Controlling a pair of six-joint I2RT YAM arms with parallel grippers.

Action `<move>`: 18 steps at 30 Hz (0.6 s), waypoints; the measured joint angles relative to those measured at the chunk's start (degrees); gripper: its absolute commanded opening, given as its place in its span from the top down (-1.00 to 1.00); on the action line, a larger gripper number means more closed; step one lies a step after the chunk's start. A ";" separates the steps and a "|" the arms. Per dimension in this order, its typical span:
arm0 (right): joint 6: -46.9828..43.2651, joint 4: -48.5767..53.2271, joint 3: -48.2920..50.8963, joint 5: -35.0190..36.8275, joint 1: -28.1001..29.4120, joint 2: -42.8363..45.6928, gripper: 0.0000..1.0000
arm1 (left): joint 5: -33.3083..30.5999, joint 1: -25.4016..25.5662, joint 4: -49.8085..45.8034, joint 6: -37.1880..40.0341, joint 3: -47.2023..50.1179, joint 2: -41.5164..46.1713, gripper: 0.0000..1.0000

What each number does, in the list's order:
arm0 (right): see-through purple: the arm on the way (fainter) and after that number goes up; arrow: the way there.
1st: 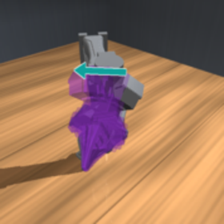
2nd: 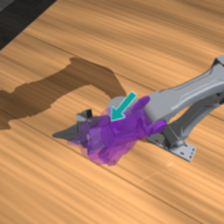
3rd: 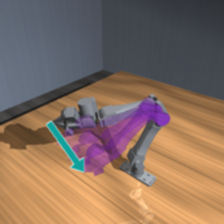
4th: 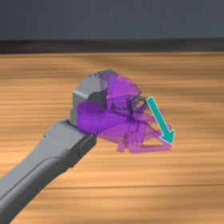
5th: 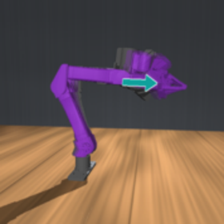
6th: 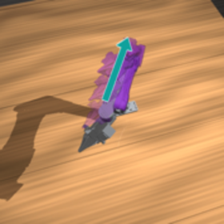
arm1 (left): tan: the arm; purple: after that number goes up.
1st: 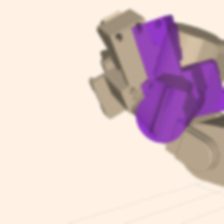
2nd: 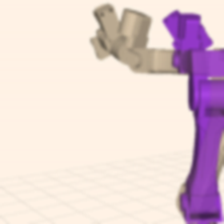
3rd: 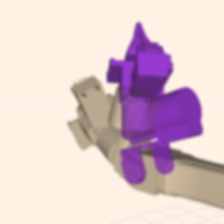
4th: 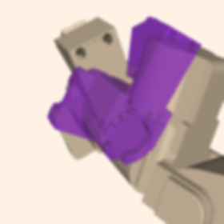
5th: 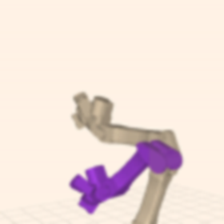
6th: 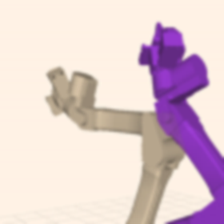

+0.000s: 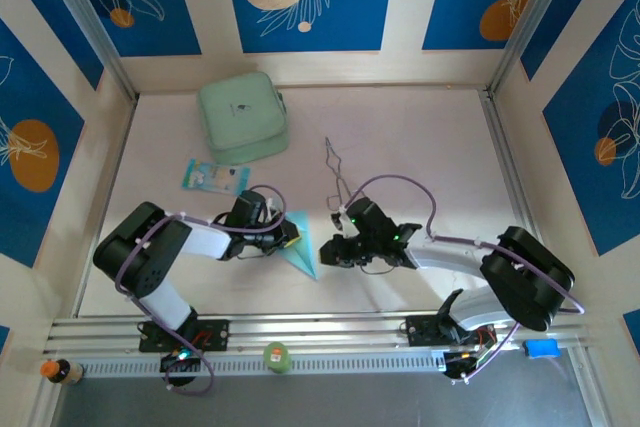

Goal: Fold a paper plane with a square sheet of paper (pick it up from the middle)
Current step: Perform the fourth fold on the wing at the bottom-center of the table.

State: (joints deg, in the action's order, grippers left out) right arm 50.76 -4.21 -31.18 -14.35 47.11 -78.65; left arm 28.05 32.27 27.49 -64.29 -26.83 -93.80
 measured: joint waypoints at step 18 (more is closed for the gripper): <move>-3.48 3.87 -17.57 1.70 5.38 -19.54 0.98 | -0.17 0.00 0.24 -0.37 0.22 0.13 1.00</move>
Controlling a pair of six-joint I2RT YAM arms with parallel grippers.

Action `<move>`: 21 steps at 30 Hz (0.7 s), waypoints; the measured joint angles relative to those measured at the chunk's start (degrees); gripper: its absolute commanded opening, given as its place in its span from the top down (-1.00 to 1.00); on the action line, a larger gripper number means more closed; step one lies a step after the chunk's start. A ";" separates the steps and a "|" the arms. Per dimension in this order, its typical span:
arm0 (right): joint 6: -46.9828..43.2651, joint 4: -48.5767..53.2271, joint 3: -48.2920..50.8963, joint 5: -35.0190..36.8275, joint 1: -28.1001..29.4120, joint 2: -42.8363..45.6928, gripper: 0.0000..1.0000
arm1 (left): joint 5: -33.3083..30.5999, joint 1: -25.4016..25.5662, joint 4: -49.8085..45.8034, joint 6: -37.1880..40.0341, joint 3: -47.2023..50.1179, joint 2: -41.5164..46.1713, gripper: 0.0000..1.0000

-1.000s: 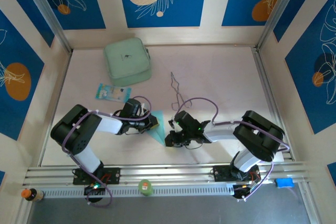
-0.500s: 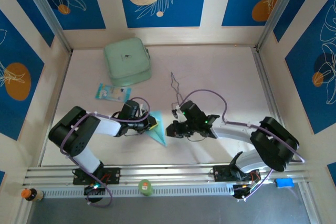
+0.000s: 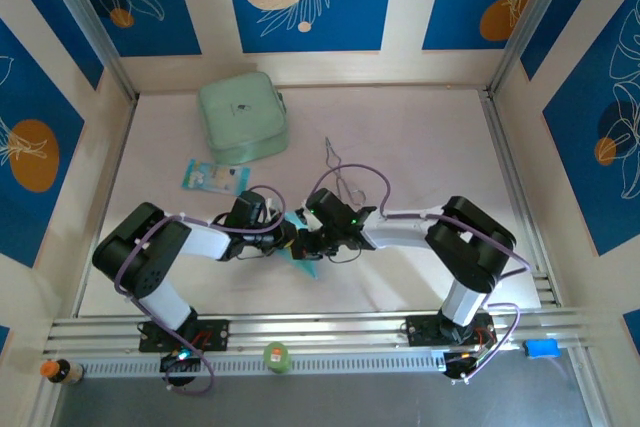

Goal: Fold a paper plane with a square sheet of paper (pick it up from the middle)
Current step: Perform the fourth fold on the wing at the bottom-center of the table.

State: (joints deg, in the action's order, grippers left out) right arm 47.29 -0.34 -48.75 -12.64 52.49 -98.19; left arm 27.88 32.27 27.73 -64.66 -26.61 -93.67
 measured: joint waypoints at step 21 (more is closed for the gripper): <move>2.71 -10.38 9.20 0.42 0.00 -0.09 0.97 | 0.04 0.00 -0.04 0.00 0.00 0.00 1.00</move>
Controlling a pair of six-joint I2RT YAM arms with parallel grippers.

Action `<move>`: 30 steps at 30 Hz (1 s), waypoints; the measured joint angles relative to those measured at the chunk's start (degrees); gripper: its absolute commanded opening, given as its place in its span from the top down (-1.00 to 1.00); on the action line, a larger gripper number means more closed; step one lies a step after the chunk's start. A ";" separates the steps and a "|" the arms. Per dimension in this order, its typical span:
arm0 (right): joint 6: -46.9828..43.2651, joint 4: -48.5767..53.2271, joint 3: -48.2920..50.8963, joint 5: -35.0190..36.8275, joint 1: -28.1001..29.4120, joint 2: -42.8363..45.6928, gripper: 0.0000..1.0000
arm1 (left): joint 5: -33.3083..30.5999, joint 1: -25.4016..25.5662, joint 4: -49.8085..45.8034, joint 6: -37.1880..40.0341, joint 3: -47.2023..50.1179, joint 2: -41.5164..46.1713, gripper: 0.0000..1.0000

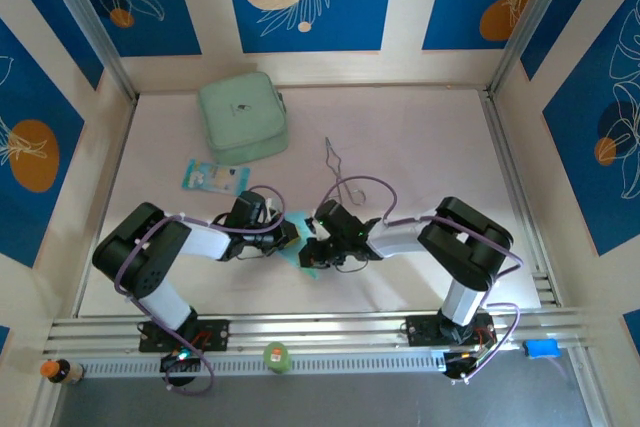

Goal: Fold a paper plane with a square sheet of paper (pick it up from the middle)
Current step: Perform the fourth fold on the wing at the bottom-center of the table.

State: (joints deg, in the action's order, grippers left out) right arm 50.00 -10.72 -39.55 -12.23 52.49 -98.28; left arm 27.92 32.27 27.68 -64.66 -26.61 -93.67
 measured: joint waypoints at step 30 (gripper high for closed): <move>3.15 6.12 7.34 1.68 0.26 20.44 0.96 | 0.15 0.00 0.24 -0.04 0.33 0.15 1.00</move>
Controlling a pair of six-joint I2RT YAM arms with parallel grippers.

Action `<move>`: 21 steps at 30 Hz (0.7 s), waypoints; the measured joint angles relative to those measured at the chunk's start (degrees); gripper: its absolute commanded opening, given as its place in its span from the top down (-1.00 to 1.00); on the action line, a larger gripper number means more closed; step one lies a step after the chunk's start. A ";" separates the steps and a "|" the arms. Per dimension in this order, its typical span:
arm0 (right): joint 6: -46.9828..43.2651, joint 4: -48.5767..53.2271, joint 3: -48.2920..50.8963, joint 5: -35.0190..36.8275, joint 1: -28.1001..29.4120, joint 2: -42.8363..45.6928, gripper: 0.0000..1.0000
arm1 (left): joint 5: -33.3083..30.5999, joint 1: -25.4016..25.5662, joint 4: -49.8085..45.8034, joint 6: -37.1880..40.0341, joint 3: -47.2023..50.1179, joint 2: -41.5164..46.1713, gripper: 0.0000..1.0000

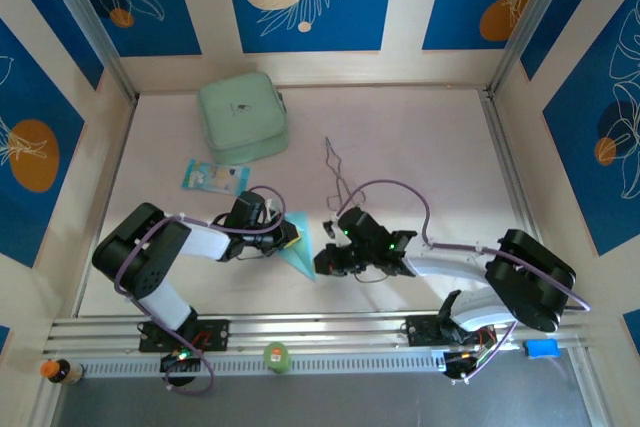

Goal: Fold a paper plane with a square sheet of paper (pick it up from the middle)
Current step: Perform the fourth fold on the wing at the bottom-center of the table.

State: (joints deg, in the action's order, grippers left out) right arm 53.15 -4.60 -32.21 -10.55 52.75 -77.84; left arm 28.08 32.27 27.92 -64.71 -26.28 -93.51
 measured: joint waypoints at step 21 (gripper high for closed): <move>-2.75 2.12 -14.38 1.29 -2.14 -20.76 0.96 | -0.04 0.00 0.20 -0.90 0.04 0.04 1.00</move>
State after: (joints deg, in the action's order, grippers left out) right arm 50.39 -2.48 -46.59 -9.26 50.61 -98.61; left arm 28.03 32.27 28.12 -65.60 -26.24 -93.47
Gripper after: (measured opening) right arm 0.042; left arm 0.041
